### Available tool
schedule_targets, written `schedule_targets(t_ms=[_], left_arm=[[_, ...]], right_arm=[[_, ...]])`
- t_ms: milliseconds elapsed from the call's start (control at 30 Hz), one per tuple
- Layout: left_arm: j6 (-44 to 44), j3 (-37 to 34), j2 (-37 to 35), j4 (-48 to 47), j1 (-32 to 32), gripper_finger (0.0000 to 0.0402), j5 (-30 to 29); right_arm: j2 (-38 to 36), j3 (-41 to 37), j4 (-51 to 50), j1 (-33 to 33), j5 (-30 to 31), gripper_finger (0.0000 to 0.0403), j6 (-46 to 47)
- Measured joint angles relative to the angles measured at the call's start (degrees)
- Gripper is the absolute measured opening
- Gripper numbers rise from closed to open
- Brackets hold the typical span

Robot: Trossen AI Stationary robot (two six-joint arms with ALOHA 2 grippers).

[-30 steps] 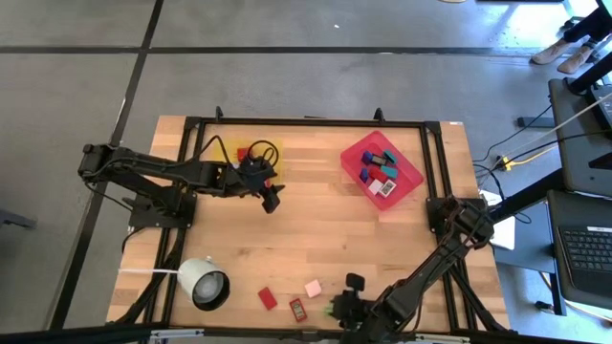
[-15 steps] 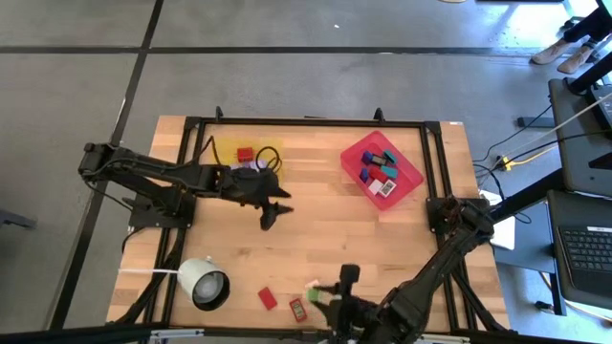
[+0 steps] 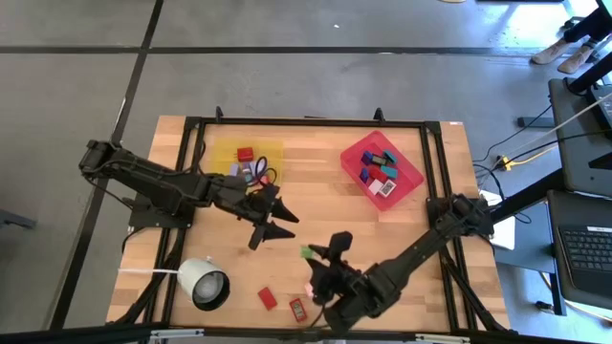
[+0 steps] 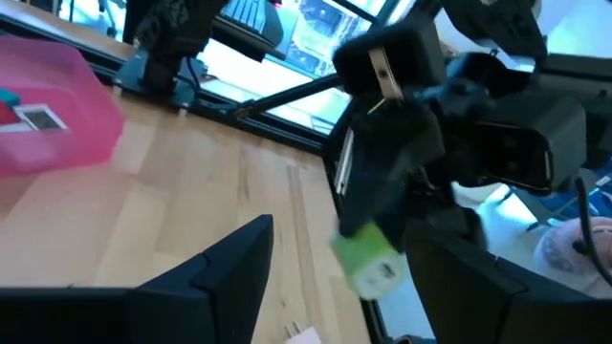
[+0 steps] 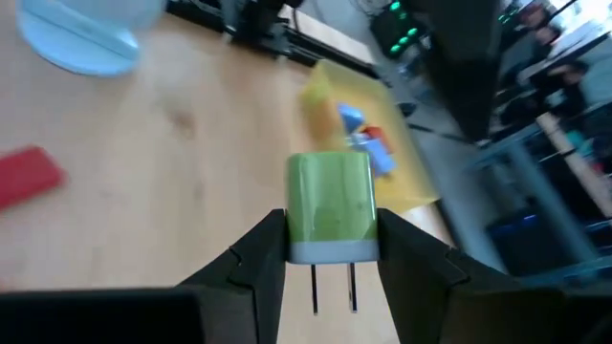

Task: Pick & Place Office items
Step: Put the green charger adapter into the yellow bin

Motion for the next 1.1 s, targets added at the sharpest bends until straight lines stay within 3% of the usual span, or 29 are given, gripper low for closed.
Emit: schedule_targets(t_ms=[333, 533, 733, 1100], left_arm=[[-2.3, 0.0, 0.0, -2.1, -3.0, 0.0261, -7.0], [-1.0, 0.0, 0.0, -5.4, -2.9, 0.0267, -15.2], [-1.4, 0.0, 0.0, -3.9, -3.0, 0.0267, -13.9], [-5.2, 0.0, 0.0, -2.9, -2.9, 0.0267, -13.9]], right_arm=[[0.0, 0.0, 0.3, -5.6, 0.7, 0.0141, -8.8], [0.0, 0.0, 0.5, -5.6, 0.7, 0.0141, -10.7], [0.0, 0.0, 1.1, -6.2, 4.0, 0.0141, -12.1], [0.1, 0.0, 10.9, -7.8, 6.9, 0.0141, -21.2]])
